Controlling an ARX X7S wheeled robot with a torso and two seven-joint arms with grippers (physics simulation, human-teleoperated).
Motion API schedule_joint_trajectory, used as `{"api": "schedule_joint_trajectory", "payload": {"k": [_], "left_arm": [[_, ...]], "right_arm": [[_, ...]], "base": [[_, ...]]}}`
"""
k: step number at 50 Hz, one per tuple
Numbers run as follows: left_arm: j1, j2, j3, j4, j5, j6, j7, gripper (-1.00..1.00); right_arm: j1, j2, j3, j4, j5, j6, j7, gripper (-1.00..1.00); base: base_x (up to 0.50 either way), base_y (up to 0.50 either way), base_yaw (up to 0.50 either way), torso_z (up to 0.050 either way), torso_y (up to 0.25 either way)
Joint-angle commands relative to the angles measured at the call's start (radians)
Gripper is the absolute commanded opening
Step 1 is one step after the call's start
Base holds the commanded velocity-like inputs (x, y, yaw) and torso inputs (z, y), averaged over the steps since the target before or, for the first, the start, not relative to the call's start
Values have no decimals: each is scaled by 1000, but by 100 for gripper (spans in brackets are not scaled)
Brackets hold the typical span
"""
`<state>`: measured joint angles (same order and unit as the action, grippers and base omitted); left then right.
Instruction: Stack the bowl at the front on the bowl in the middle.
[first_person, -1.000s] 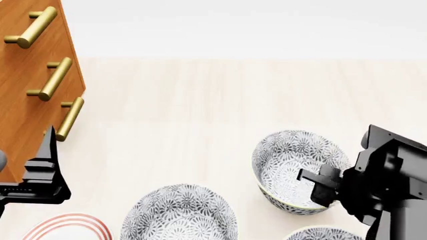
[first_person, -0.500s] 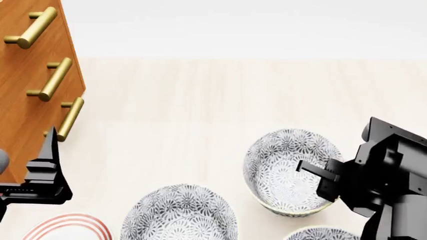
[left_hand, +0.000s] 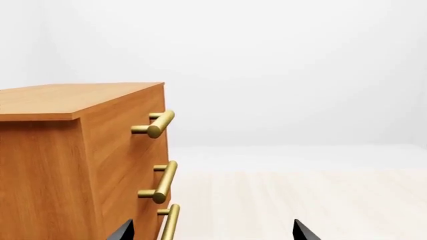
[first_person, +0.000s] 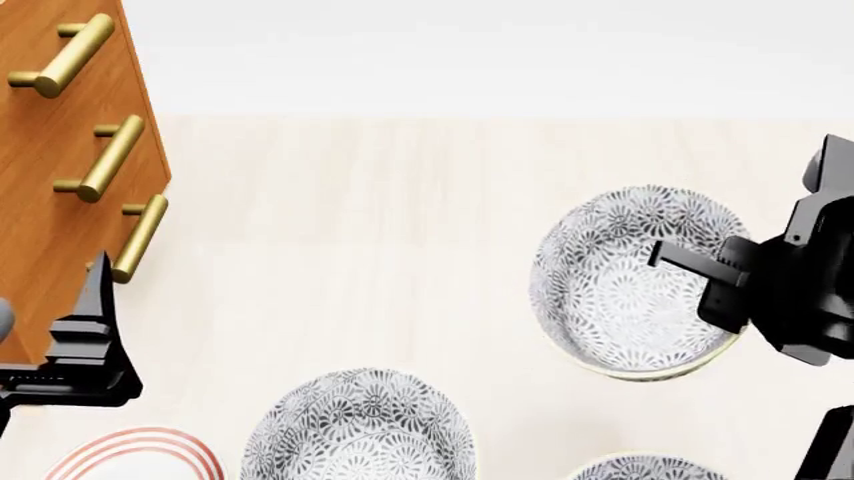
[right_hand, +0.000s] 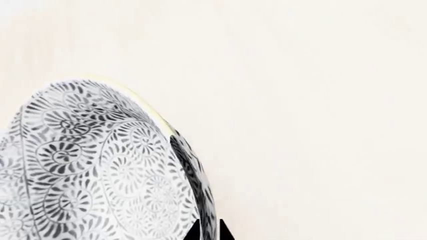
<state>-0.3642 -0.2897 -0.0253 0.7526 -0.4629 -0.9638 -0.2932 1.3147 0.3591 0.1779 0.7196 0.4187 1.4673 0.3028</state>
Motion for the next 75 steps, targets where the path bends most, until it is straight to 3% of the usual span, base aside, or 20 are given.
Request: {"api": "schedule_joint_trajectory", "payload": {"k": [1,13,28,53,75], "left_arm": [[3,-1,4,-3,0,8,-8,100],[-3,-6,9,-5,-3,8,-14,100],[-13,-11,11,-1,-13,2,-22,100],[-8,-12,8,4,-28,3,-36,100],[-21,-16,8,7,-45,-3,-47,100]], "right_arm": [[-22,154,-119,-207,1013,98,697,-100],[-1,206,-226,-270,1471,81,1062,-100],[21,244,-397,-378,1758,7,1240,-100],[33,296,-676,-673,1977,-177,1237,-100],[-50,216,-774,-787,1890,-198,1135,-100]], "base": [[0,0,0,0,0],[0,0,0,0,0],[0,0,0,0,0],[0,0,0,0,0],[0,0,0,0,0]]}}
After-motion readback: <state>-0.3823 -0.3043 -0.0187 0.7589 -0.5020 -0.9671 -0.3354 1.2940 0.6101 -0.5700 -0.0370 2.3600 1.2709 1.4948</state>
